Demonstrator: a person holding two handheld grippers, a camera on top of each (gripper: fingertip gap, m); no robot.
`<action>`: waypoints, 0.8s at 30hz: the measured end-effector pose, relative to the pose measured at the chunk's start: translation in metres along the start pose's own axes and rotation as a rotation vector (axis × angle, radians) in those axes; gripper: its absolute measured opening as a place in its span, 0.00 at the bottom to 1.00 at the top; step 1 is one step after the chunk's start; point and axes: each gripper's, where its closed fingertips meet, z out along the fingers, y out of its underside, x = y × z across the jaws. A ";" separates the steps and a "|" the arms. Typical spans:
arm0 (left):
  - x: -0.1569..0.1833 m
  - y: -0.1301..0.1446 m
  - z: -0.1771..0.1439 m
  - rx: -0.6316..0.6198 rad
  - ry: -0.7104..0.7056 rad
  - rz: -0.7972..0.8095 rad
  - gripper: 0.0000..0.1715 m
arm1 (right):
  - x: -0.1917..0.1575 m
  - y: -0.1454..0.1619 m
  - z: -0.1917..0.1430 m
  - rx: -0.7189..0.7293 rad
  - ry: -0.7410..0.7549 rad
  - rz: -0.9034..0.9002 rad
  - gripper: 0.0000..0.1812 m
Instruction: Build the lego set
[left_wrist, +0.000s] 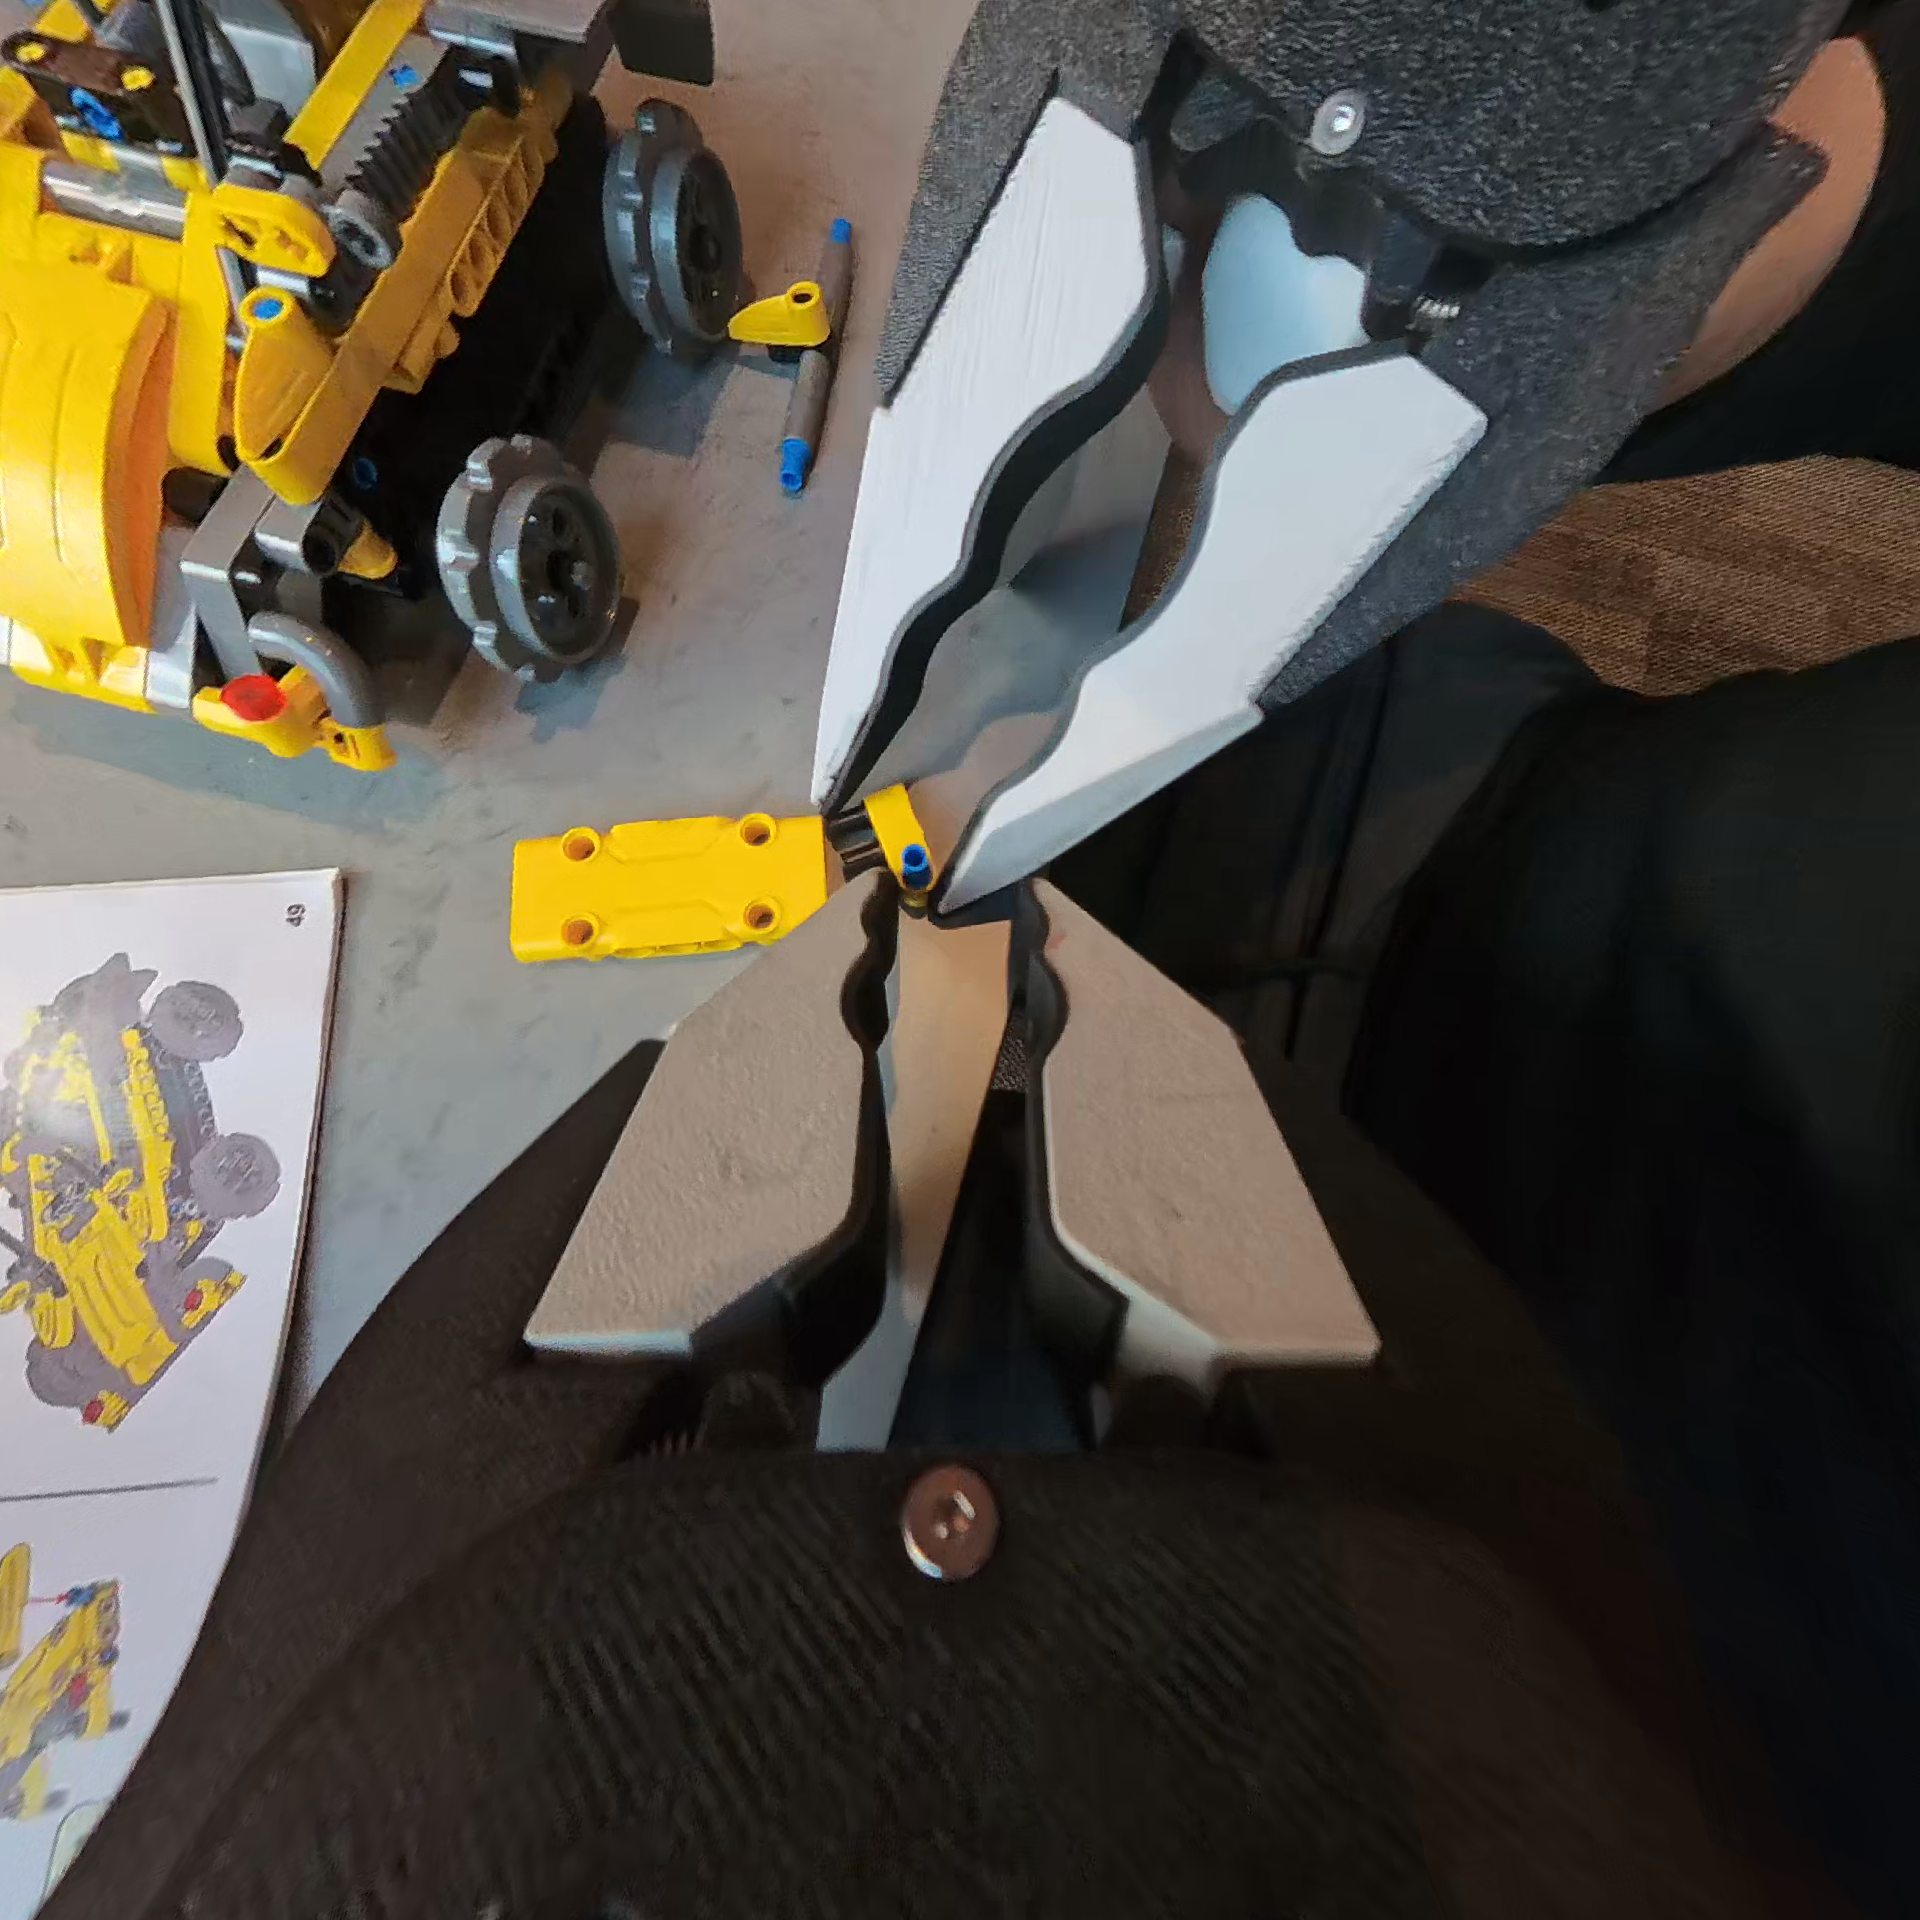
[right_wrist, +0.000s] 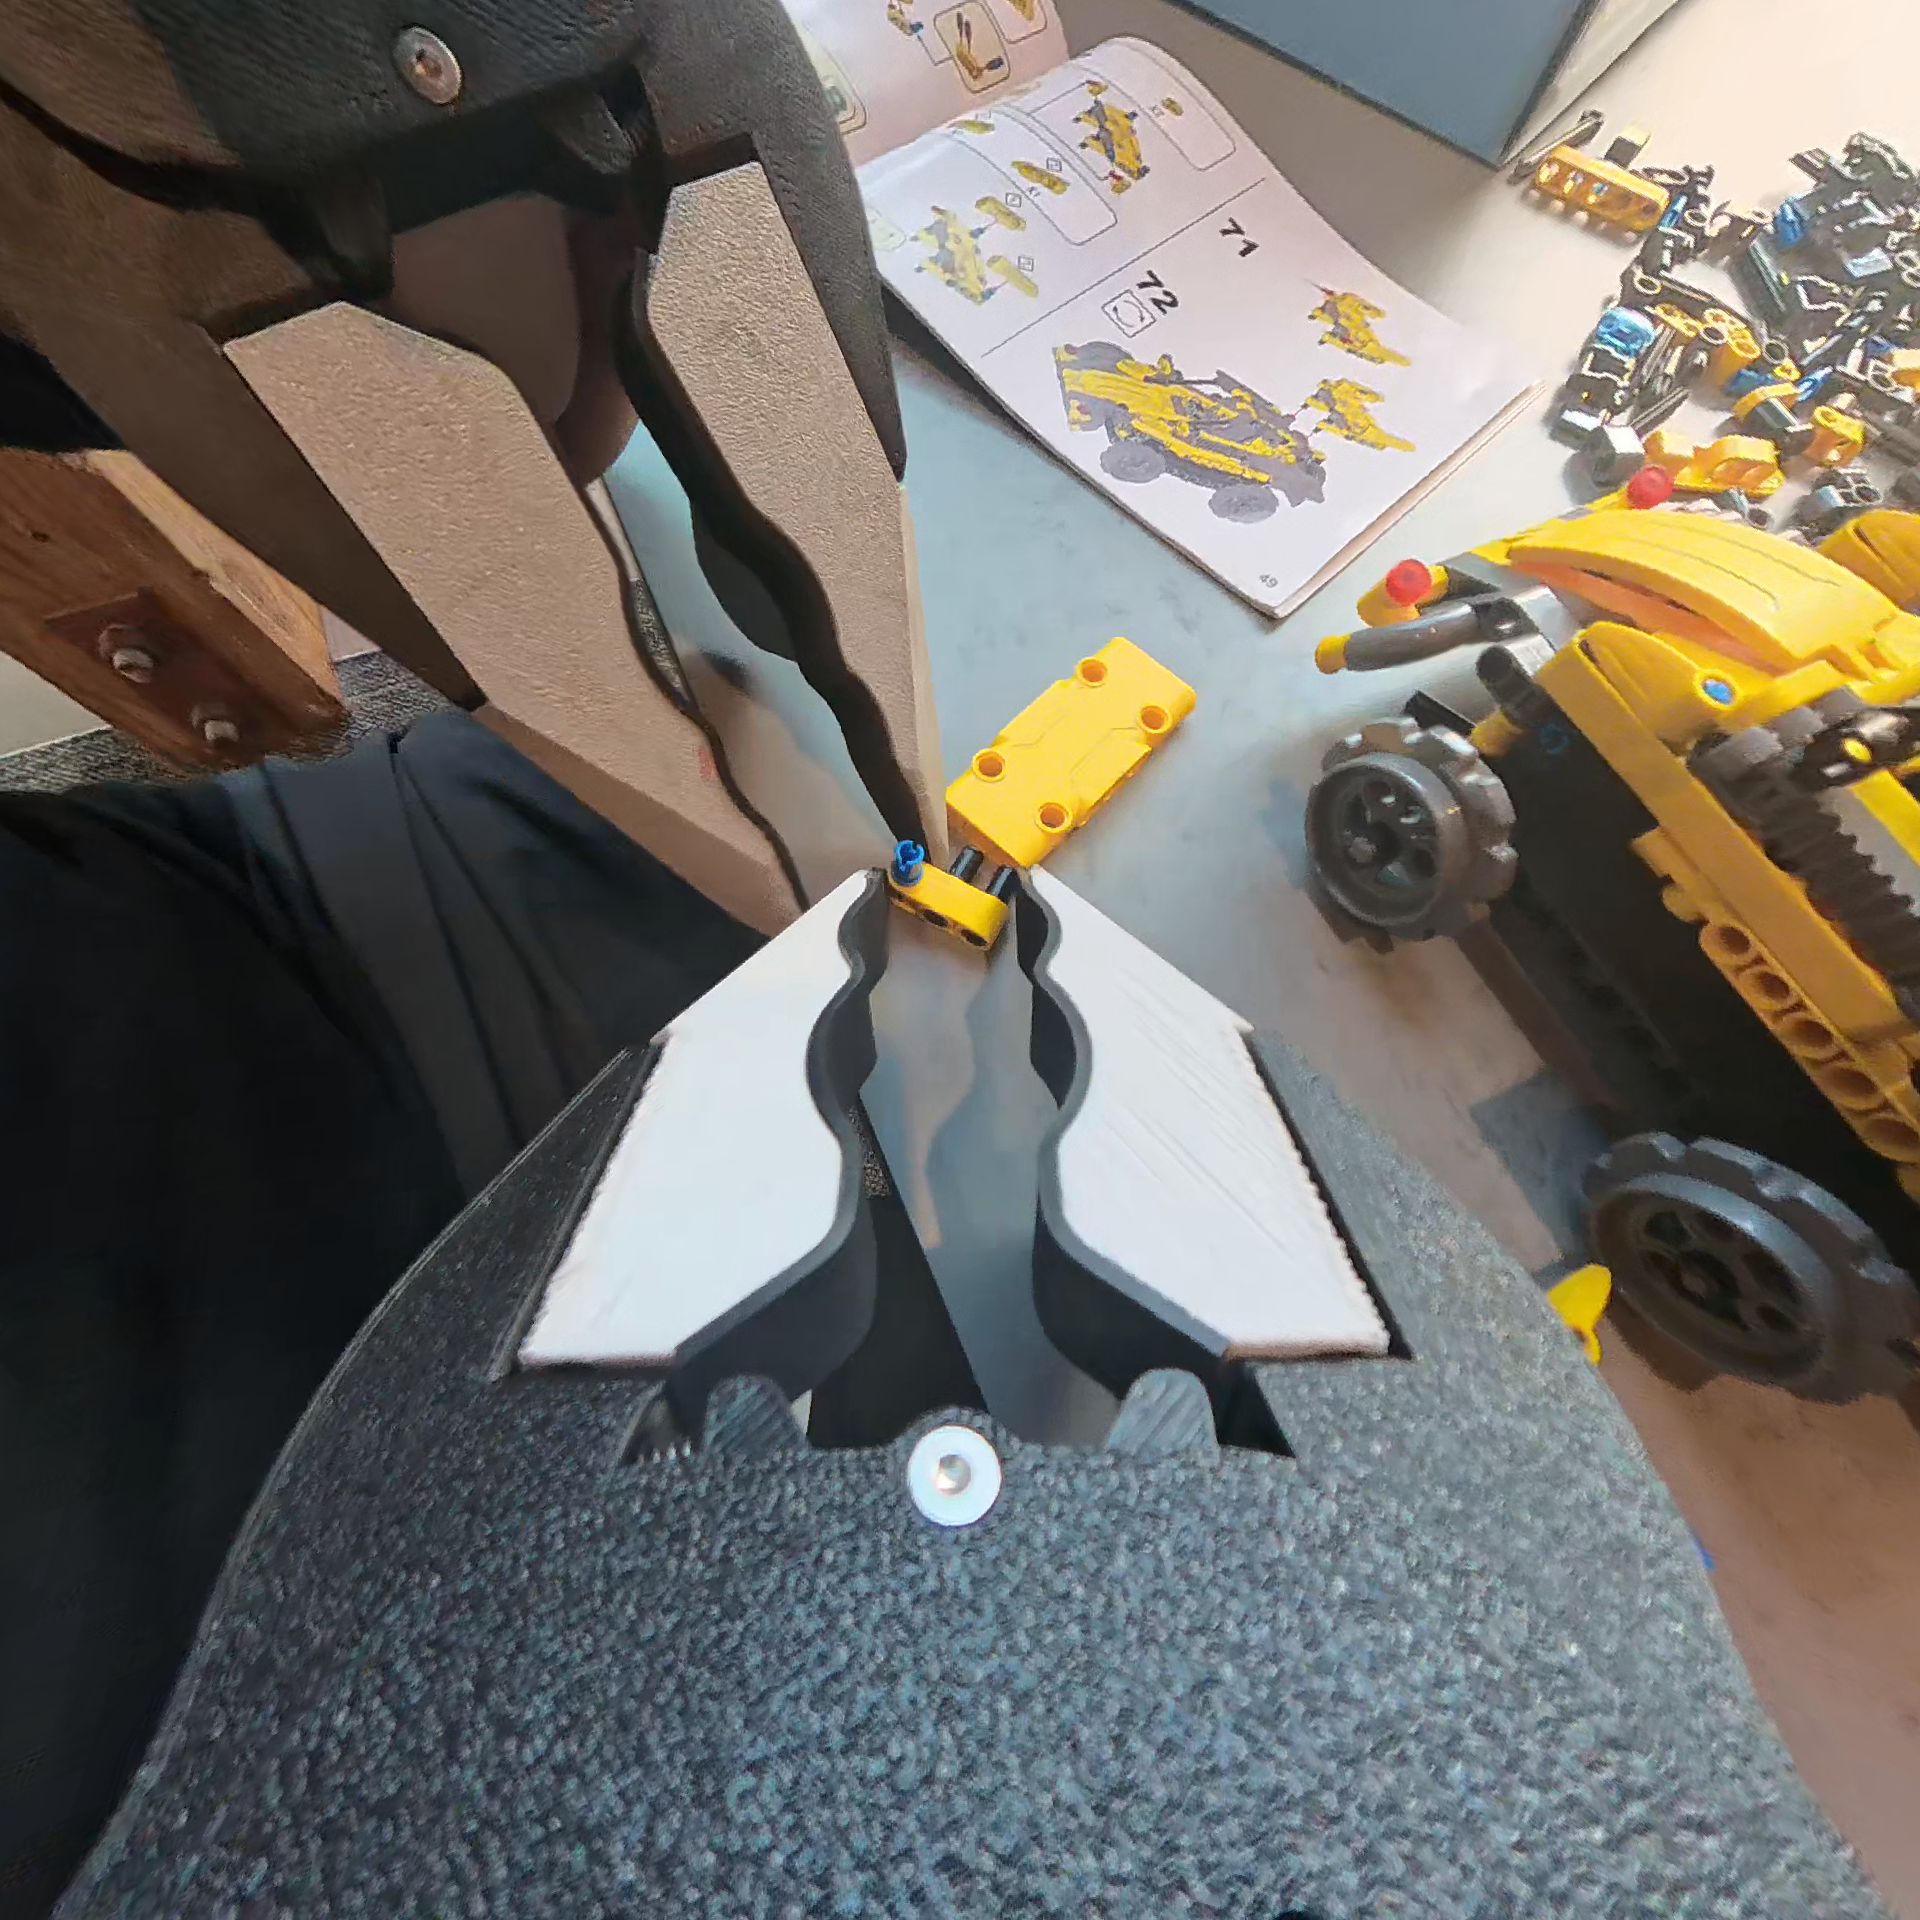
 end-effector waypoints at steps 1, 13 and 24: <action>-0.001 0.001 -0.002 -0.004 0.003 -0.002 0.11 | -0.001 -0.001 0.002 0.002 0.000 0.003 0.13; -0.012 0.020 -0.021 -0.034 0.056 0.112 0.00 | -0.010 -0.015 0.014 0.016 -0.038 0.008 0.14; -0.039 0.029 -0.032 -0.011 -0.011 0.060 0.00 | 0.015 -0.020 0.003 -0.023 -0.123 0.065 0.18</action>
